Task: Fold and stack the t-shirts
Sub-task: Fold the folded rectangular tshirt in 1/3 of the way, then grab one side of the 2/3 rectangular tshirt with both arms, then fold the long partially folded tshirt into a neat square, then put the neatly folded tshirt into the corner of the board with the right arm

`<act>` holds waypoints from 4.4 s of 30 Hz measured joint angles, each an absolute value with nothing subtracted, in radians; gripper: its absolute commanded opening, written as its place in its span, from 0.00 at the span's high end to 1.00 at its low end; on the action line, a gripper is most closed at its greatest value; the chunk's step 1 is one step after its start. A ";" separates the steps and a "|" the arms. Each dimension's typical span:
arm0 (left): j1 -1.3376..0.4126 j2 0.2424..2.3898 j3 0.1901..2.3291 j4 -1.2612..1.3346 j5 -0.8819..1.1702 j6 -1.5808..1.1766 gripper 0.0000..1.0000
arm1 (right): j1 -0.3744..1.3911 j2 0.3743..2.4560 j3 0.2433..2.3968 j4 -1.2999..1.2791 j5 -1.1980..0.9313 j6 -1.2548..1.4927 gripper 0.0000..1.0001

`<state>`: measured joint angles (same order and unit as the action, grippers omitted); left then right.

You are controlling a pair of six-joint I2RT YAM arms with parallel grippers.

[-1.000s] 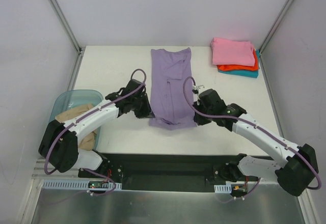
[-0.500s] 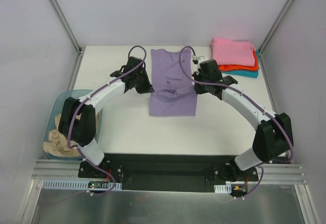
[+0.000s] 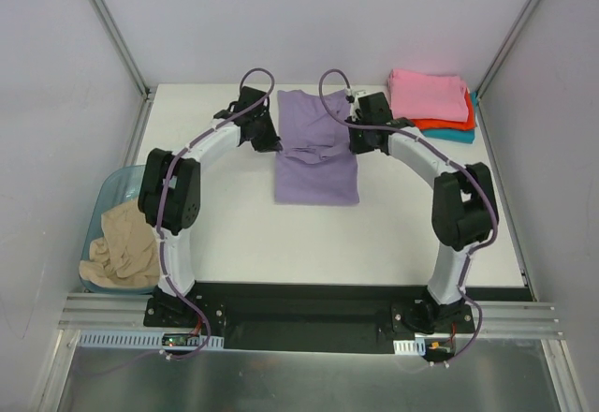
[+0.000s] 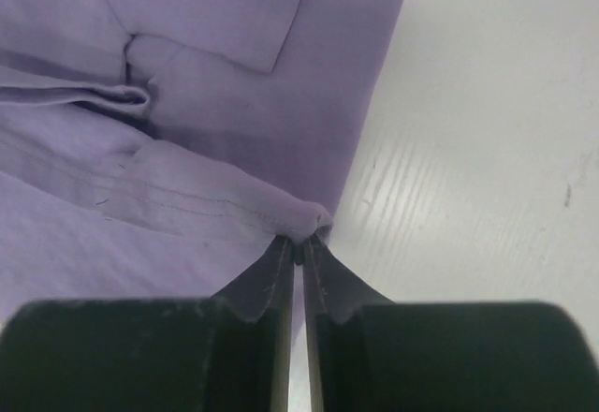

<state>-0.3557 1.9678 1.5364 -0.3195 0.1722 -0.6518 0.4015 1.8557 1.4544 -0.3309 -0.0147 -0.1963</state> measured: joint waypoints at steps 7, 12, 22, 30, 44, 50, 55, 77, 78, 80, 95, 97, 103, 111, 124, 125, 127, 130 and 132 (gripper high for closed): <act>-0.334 2.091 1.641 -0.314 0.180 -0.603 0.01 | 0.384 2.059 1.602 -0.326 -0.017 -0.185 0.13; -0.310 2.070 1.622 -0.305 0.183 -0.582 0.01 | 0.379 2.046 1.605 -0.362 -0.027 -0.189 0.03; -0.311 1.724 1.222 -0.281 0.284 -0.602 0.04 | 0.392 1.689 1.215 -0.344 -0.081 -0.102 0.03; -0.341 1.651 0.966 -0.219 0.368 -0.681 0.30 | 0.387 1.589 1.008 -0.332 -0.165 0.016 0.04; -0.342 1.818 1.024 -0.125 0.427 -0.722 0.78 | 0.316 1.736 0.999 -0.243 -0.335 0.124 0.55; -0.341 1.882 1.066 -0.108 0.473 -0.724 1.00 | 0.316 1.740 0.998 -0.235 -0.358 0.123 0.87; -0.348 1.878 1.055 -0.093 0.482 -0.722 1.00 | 0.315 1.740 0.983 -0.212 -0.390 0.123 0.99; -0.564 0.852 0.727 -0.424 0.485 -0.855 1.00 | 0.374 1.107 1.023 -1.050 -0.783 -0.059 0.99; -0.563 0.872 0.752 -0.434 0.476 -0.849 1.00 | 0.361 1.126 1.050 -1.067 -0.787 -0.070 0.99; -0.561 0.919 0.795 -0.443 0.456 -0.836 1.00 | 0.320 1.176 1.098 -1.088 -0.791 -0.091 0.99; -0.443 1.394 1.091 -0.336 0.342 -0.710 1.00 | 0.154 1.480 1.298 -0.844 -0.701 -0.042 0.99; -0.417 1.439 1.110 -0.318 0.352 -0.708 1.00 | 0.149 1.530 1.331 -0.819 -0.688 -0.033 0.99; -0.385 1.574 1.212 -0.290 0.388 -0.691 1.00 | 0.139 1.662 1.418 -0.778 -0.656 -0.012 0.99; -0.323 1.819 1.382 -0.265 0.431 -0.675 0.38 | 0.119 1.896 1.564 -0.729 -0.611 0.030 0.32; -0.302 2.011 1.555 -0.258 0.532 -0.664 0.01 | 0.102 2.000 1.651 -0.669 -0.532 0.025 0.03; -0.305 2.005 1.549 -0.258 0.535 -0.664 0.01 | 0.106 1.972 1.617 -0.660 -0.535 0.025 0.03; -0.317 1.979 1.520 -0.255 0.536 -0.664 0.01 | 0.122 1.901 1.529 -0.632 -0.550 0.025 0.03; -0.351 1.930 1.472 -0.254 0.538 -0.664 0.01 | 0.170 1.819 1.444 -0.608 -0.555 0.026 0.03; -0.381 1.899 1.440 -0.247 0.538 -0.665 0.01 | 0.205 1.773 1.397 -0.586 -0.533 0.028 0.03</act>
<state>-0.3813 1.8988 1.4399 -0.2470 0.5385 -0.6647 0.2054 1.7725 1.3972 -0.5858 -0.5335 0.0280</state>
